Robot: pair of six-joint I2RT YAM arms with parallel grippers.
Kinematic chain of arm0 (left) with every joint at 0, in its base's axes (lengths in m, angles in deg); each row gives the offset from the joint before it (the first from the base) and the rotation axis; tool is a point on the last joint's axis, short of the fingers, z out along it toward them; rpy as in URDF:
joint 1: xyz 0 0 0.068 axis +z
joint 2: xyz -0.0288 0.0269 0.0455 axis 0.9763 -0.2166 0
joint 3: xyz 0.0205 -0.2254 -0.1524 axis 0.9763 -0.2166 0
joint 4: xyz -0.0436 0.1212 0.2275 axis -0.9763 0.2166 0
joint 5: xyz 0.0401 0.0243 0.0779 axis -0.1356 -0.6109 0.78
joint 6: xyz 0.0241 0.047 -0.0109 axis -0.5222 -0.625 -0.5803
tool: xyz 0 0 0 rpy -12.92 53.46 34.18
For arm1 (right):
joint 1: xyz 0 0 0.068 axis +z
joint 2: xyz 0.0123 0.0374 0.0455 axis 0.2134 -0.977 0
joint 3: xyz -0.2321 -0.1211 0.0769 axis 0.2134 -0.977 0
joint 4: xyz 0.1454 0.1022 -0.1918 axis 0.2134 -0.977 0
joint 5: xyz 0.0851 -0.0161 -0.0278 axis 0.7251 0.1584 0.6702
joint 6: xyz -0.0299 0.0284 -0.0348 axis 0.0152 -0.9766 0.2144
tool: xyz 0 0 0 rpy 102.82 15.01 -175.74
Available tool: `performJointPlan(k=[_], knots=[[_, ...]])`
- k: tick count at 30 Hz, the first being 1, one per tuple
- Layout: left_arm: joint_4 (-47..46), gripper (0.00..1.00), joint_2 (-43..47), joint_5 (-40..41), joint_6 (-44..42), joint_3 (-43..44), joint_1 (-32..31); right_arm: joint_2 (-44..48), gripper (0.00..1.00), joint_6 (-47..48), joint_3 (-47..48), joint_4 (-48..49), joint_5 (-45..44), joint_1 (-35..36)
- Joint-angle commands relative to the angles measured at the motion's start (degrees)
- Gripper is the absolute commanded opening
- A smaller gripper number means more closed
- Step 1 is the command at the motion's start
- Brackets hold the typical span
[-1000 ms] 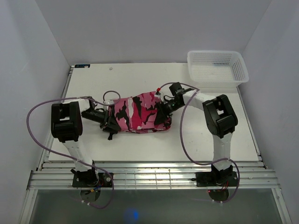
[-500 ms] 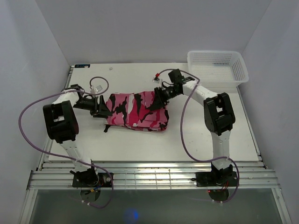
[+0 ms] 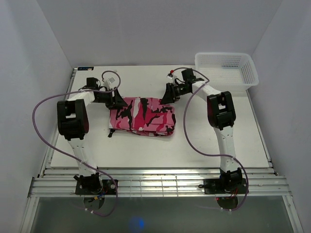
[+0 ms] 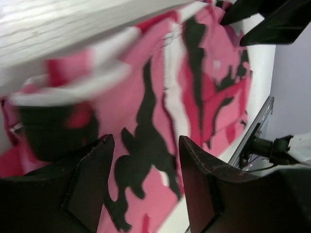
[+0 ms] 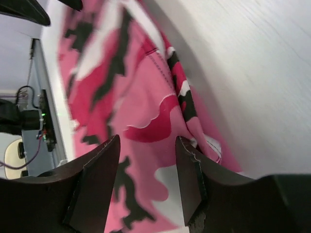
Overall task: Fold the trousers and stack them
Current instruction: Neatly place the folded trousers to the corner
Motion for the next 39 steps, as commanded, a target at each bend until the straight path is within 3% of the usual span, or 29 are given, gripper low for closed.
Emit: performJointPlan(k=[1, 7, 10, 11, 12, 14, 15, 16, 17, 18, 22, 25, 28, 33, 39], knots=[[-7.94, 0.67, -6.1, 5.28, 8.17, 0.62, 1.61, -5.76, 0.55, 2.64, 3.61, -0.97, -5.27, -0.41], [-7.69, 0.66, -9.1, 12.04, 4.75, 2.89, 3.02, -7.02, 0.56, 6.17, 3.97, 0.35, -11.17, -1.03], [-5.75, 0.68, -4.47, 12.93, 1.68, 4.48, 2.76, -3.08, 0.64, 4.16, 3.97, 0.43, -8.8, -1.12], [-5.05, 0.7, -2.26, 15.37, -0.77, 4.83, 2.15, -1.75, 0.68, 3.37, 3.97, 0.69, -7.92, -1.12], [-4.52, 0.72, 0.02, 18.18, -2.8, 5.1, 0.92, -0.08, 0.78, 0.31, 4.15, 0.7, -6.09, -1.12], [-2.77, 0.78, 6.77, 28.86, -6.31, 5.19, -5.39, 5.45, 0.87, -1.73, 3.02, 0.61, -4.76, -1.38], [-1.89, 0.8, 8.73, 31.71, -6.68, 5.1, -7.59, 7.82, 0.96, -2.87, 2.05, 0.7, -5.71, -1.47], [-0.14, 0.98, 10.31, 33.83, -6.77, 4.84, -11.53, 12.63, 1.0, -3.06, 0.73, 0.78, -7.02, -1.73], [0.4, 0.98, 13.11, 35.07, -6.16, 3.36, -13.48, 14.94, 0.93, -2.97, -2.15, 0.87, -8.69, -2.52], [1.19, 0.98, 13.92, 41.69, -3.29, 2.65, -16.11, 17.31, 0.9, -2.88, -3.4, 0.61, -12.01, -3.05], [2.18, 0.98, 17.09, 52.46, 5.34, -3.14, -29.28, 28.82, 0.9, -1.74, -11.13, 1.05, -22.93, -9.27], [2.33, 0.98, 15.96, 59.57, 10.86, -5.79, -36.5, 32.79, 0.9, -0.69, -14.65, 0.52, -24.52, -13.68], [5.05, 0.98, 11.22, 59.95, 18.5, -4.22, -39.77, 35.6, 0.9, 1.07, -16.67, -0.62, -25.15, -17.99], [8.4, 0.98, 1.29, 65.21, 27.85, -1.84, -39.87, 39.47, 0.9, 1.95, -20.28, -1.5, -23.39, -21.86], [9.9, 0.98, -10.49, 66.9, 26.11, 4.04, -31.71, 40.89, 0.9, 2.13, -23.19, -1.76, -22.15, -21.86]])
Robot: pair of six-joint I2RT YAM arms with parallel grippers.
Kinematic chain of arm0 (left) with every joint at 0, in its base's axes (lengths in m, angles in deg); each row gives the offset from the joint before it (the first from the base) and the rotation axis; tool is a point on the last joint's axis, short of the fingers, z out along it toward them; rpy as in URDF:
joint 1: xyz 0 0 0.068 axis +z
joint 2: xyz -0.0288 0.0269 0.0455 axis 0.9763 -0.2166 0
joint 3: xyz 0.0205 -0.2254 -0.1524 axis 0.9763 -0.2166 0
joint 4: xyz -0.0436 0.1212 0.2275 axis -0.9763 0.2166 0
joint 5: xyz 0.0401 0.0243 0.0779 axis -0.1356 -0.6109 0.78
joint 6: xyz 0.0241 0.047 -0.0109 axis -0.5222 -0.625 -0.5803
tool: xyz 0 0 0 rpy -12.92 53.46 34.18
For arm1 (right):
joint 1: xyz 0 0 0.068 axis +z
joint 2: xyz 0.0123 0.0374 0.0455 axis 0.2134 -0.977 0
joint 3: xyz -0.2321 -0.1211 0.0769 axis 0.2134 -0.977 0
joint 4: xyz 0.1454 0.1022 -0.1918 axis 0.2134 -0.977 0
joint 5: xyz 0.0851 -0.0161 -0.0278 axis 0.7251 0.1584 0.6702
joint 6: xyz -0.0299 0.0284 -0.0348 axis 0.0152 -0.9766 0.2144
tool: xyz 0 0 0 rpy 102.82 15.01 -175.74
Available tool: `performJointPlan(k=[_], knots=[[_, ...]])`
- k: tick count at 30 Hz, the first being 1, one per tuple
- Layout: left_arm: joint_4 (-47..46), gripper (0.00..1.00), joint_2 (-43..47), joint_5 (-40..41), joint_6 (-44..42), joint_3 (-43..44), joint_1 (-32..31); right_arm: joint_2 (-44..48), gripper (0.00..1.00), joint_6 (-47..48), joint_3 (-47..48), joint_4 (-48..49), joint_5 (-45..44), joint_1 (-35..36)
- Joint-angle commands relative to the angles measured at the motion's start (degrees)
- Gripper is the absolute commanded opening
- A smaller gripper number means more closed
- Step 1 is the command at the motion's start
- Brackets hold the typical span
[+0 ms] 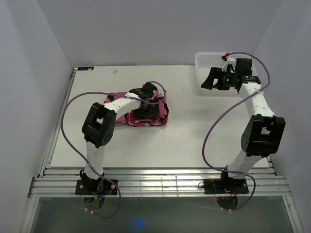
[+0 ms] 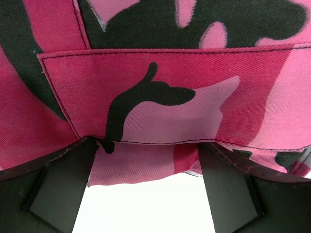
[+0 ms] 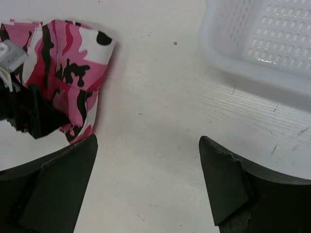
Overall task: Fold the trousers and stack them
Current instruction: Neatly place the folded trousers to the corner
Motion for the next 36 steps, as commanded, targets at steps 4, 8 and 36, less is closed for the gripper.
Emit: performJointPlan(k=[4, 8, 36], knots=[[1.42, 0.98, -11.96, 5.75, -6.35, 3.49, 16.85, 4.04, 0.9, 1.65, -0.63, 0.16, 1.6, 0.39], [-2.19, 0.98, -13.98, 3.37, -21.64, 6.04, 21.27, 3.78, 0.9, 1.39, -0.98, 0.16, 1.87, 0.39], [-1.75, 0.98, -30.44, -5.15, -35.99, 39.72, 37.8, 7.99, 0.9, 6.48, -3.71, -1.86, 3.01, 0.21]])
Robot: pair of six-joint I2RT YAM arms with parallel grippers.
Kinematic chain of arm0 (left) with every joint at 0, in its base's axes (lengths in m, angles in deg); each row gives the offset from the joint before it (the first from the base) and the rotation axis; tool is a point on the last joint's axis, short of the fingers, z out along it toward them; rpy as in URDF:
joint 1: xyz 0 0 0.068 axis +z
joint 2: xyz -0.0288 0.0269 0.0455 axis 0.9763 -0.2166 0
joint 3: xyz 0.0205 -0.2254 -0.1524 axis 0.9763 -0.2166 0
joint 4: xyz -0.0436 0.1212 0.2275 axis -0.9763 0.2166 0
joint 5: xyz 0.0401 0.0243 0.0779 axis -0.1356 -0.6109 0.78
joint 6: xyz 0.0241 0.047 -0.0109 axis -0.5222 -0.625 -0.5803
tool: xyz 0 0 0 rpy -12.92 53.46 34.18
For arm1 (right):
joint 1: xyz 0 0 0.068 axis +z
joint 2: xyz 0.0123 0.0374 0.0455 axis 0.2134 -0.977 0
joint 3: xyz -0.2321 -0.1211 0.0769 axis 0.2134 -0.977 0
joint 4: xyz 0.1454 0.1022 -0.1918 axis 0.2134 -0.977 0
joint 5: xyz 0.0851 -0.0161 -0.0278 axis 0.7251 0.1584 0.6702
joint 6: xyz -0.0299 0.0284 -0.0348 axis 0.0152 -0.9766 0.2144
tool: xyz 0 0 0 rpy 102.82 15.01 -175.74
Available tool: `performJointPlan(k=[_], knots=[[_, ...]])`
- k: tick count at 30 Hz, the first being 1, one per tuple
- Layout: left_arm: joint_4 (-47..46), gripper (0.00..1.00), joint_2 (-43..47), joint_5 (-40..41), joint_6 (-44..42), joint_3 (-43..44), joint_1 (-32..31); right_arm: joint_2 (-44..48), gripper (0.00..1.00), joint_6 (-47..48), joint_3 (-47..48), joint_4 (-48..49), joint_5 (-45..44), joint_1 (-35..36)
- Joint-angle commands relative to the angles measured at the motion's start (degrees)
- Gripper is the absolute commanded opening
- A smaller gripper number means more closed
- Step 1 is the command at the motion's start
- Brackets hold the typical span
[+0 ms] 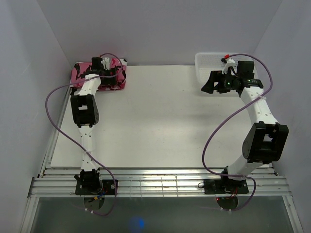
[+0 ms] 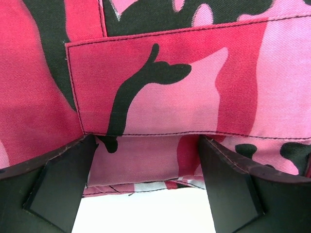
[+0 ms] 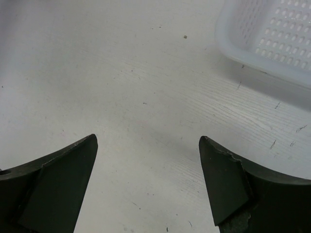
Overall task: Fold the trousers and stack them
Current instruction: Neatly place the folded trousers to the corner
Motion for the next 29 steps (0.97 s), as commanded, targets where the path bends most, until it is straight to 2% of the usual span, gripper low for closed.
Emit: performJointPlan(k=[1, 4, 7, 10, 13, 16, 17, 18, 21, 29], knots=[[5.46, 0.98, 1.67, 4.37, -4.63, -3.24, 0.8, 2.46, 0.9, 2.48, 1.92, -1.49, 1.09, -0.27], [9.84, 0.98, 7.9, 6.03, -8.74, 0.8, -3.32, 2.99, 0.9, 5.99, 3.78, -2.81, 0.21, -0.36], [9.06, 0.98, 17.04, 6.93, -10.52, -2.25, -5.8, 4.57, 0.9, 9.33, 2.91, -3.08, -0.67, -0.62], [10.2, 0.98, 23.21, 3.42, -9.03, -6.29, -6.06, 6.59, 0.9, 11.97, 1.68, -3.69, -0.58, -0.88], [13.8, 0.98, 29.81, -3.7, -5.08, -10.86, -6.24, 9.05, 0.9, 17.14, -0.69, -7.72, -0.58, -0.88], [10.94, 0.98, 39.29, -9.77, -2.61, -26.83, -6.59, 12.3, 0.9, 20.4, -7.54, -10.45, -1.55, -0.88], [9.26, 0.98, 42.01, -10.39, -2.26, -36.28, -6.77, 14.14, 0.9, 20.76, -9.56, -10.98, -1.2, -0.88], [6.72, 0.98, 46.91, -11.35, -2.08, -40.55, -7.29, 15.02, 0.9, 21.29, -13.58, -11.34, -0.94, -0.88], [4.5, 0.98, 53.96, -10.31, -1.47, -51.97, -8.17, 18.63, 0.9, 23.05, -19.83, -11.52, -0.76, -0.88], [5.11, 0.98, 67.78, -8.37, -2.17, -63.44, -8.26, 30.66, 0.9, 21.91, -27.24, -9.41, -0.67, -0.88]])
